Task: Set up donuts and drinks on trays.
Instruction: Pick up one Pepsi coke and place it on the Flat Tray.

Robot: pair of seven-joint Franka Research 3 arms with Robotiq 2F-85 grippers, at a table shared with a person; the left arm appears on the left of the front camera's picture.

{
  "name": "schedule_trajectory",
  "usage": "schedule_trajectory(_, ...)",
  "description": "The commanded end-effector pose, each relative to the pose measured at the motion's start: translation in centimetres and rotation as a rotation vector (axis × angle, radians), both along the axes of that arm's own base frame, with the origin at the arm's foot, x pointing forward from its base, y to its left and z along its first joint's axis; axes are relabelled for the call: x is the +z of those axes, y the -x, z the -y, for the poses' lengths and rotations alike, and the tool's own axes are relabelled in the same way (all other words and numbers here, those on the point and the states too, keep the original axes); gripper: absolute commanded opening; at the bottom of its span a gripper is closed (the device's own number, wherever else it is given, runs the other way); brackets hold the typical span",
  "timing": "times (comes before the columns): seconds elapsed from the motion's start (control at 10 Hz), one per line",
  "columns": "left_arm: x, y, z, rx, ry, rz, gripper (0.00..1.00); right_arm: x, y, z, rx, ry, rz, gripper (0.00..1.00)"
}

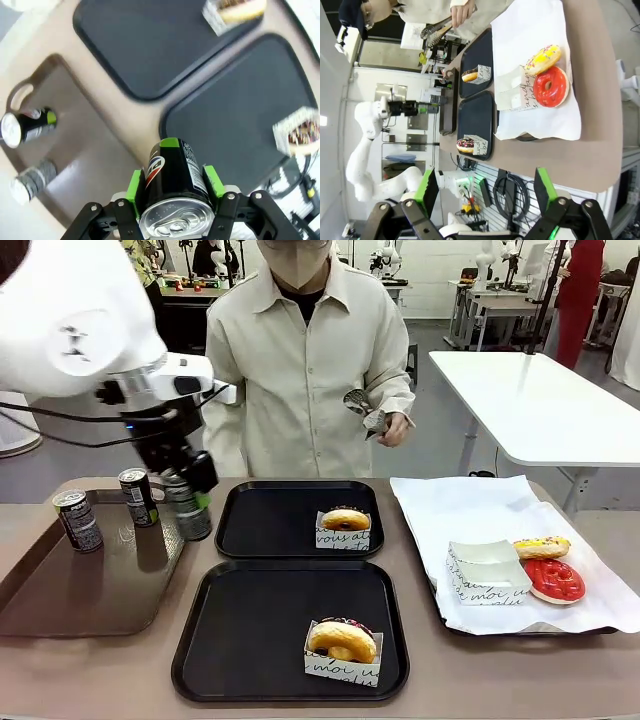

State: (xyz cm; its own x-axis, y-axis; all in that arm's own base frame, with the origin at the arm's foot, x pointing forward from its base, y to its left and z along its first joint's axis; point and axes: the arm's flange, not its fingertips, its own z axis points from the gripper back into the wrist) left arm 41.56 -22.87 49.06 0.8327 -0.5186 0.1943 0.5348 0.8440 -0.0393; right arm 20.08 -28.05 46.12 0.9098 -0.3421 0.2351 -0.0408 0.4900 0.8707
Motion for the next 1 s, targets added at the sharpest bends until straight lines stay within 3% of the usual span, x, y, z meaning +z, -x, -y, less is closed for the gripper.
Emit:
schedule_trajectory(0.0, -0.8, -4.7, 2.2, 0.086, -0.025, 0.031, 0.59, 0.1, -0.1, 0.1, 0.003, -0.011, 0.026, 1.00)
schedule_trajectory(0.3, -4.3, -8.4, 4.5, 0.123, -0.034, 0.134, 0.59, 0.1, -0.1, 0.1, 0.003, -0.011, 0.026, 1.00)
schedule_trajectory(0.7, -9.6, -10.6, 6.2, 0.155, -0.061, 0.092, 0.59, 0.1, -0.1, 0.1, 0.003, -0.011, 0.026, 1.00)
schedule_trajectory(0.9, -10.5, -10.4, 6.5, 0.165, -0.075, 0.059, 0.59, 0.1, -0.1, 0.1, 0.003, -0.011, 0.026, 1.00)
